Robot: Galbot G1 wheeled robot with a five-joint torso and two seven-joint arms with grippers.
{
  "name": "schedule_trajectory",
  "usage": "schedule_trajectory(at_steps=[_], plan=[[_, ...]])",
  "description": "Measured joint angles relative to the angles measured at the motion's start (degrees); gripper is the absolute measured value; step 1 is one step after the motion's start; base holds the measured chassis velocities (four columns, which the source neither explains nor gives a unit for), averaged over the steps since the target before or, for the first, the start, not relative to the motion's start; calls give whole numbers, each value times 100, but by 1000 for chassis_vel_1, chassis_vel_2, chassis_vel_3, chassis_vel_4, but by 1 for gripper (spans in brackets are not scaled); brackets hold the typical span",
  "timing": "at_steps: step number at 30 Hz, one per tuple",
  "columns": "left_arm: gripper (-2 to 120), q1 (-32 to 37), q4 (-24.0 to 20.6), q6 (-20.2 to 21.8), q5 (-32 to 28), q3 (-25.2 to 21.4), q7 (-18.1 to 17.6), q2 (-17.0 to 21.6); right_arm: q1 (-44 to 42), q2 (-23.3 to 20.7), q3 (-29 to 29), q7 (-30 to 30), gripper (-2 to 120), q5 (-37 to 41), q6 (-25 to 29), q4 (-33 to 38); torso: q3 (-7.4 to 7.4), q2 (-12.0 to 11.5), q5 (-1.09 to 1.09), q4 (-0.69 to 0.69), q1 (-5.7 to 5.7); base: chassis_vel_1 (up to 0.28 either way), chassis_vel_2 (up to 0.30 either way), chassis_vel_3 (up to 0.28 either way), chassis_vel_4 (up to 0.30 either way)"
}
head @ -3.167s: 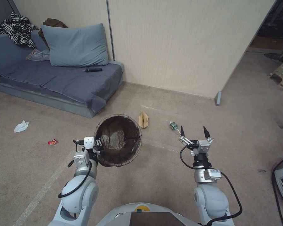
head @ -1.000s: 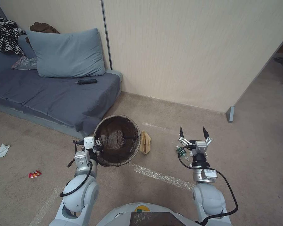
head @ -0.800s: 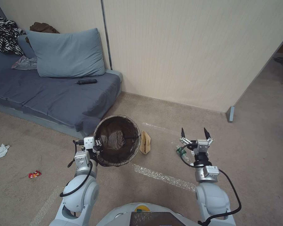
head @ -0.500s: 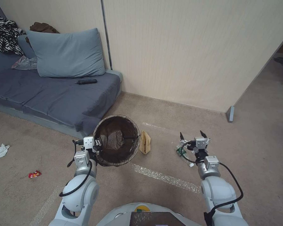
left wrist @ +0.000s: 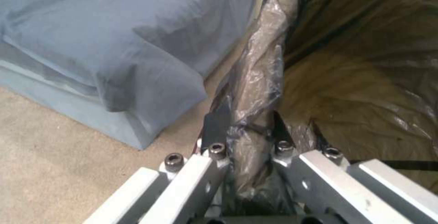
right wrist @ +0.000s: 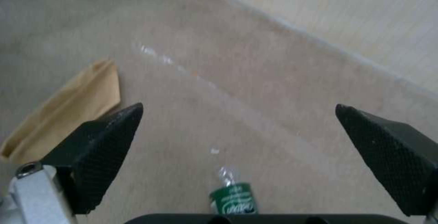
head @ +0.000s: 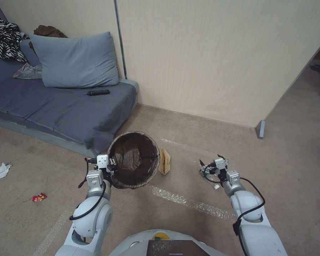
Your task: Pick up the trash bin, then pick up the garbage from the floor and place it into the trash bin.
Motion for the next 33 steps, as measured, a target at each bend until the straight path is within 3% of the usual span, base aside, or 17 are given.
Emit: schedule_trajectory(at_steps=[13, 33], plan=[[2, -41, 51, -10, 5, 11, 7, 19, 384, -183, -98, -97, 100, -89, -200, -1017, 0, 0, -1, 0, 0, 0, 0, 0, 0], [2, 20, 101, -61, 138, 3, 5, -10, 1038, -227, -182, -104, 100, -397, -66, -2304, 0, 0, -1, 0, 0, 0, 0, 0, 0]])
